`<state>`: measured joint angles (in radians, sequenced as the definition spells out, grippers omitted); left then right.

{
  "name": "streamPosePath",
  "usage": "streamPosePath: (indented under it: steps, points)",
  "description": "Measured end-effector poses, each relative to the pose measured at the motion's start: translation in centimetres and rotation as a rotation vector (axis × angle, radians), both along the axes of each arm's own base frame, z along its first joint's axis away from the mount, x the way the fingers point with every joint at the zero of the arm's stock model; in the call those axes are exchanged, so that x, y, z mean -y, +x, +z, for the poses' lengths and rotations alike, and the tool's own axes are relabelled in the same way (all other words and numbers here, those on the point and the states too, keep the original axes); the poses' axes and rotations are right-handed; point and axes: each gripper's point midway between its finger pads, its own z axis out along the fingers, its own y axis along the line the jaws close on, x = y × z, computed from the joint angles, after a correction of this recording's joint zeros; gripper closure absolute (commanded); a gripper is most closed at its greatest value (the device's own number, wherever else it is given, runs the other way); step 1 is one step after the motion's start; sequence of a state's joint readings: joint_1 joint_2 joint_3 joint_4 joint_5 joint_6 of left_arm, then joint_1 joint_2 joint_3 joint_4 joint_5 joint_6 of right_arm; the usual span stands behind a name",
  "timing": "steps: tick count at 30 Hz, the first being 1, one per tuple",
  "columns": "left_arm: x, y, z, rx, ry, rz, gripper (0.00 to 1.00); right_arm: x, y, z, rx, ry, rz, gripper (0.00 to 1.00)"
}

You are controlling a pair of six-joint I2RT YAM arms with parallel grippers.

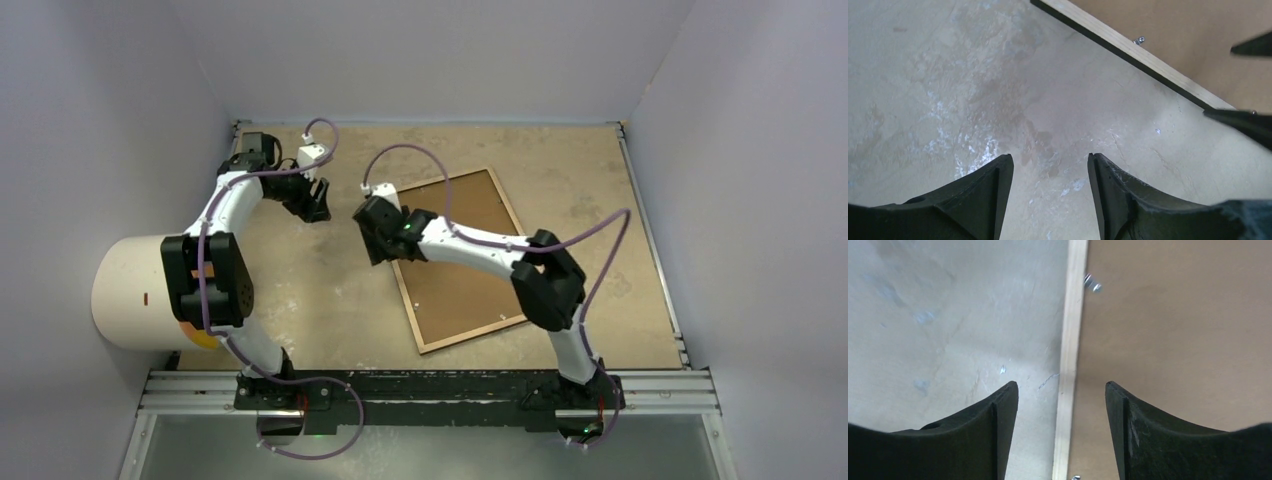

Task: Put the photo into the frame
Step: Turn over the photo frame at the center of the board.

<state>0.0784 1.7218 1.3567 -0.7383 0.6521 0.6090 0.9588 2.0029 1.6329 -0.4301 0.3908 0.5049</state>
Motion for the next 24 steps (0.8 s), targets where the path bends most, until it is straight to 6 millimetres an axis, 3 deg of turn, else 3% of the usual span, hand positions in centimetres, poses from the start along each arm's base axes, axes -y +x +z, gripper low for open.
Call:
streamPosePath:
  steps: [4, 7, 13, 21, 24]
  points:
    - [-0.8, 0.1, -0.4, -0.029, 0.027, 0.070, 0.39, -1.1, -2.2, -4.5, -0.065, -0.123, 0.024, 0.43]
    - [-1.1, 0.1, -0.7, -0.040, 0.035, 0.092, 0.39, -1.1, -2.5, -6.2, -0.073, -0.197, 0.014, 0.47]
    - [-1.3, -0.7, -1.7, -0.072, 0.043, 0.106, 0.39, -1.2, -2.7, -7.0, -0.036, -0.285, -0.004, 0.64]
    - [-1.4, -1.2, -1.4, -0.063, 0.051, 0.110, 0.39, -0.6, -2.9, -6.7, -0.009, -0.330, -0.018, 0.90]
    - [-1.4, -1.2, -1.4, -0.063, 0.053, 0.111, 0.39, -0.7, -2.8, -6.7, -0.005, -0.345, -0.020, 0.90]
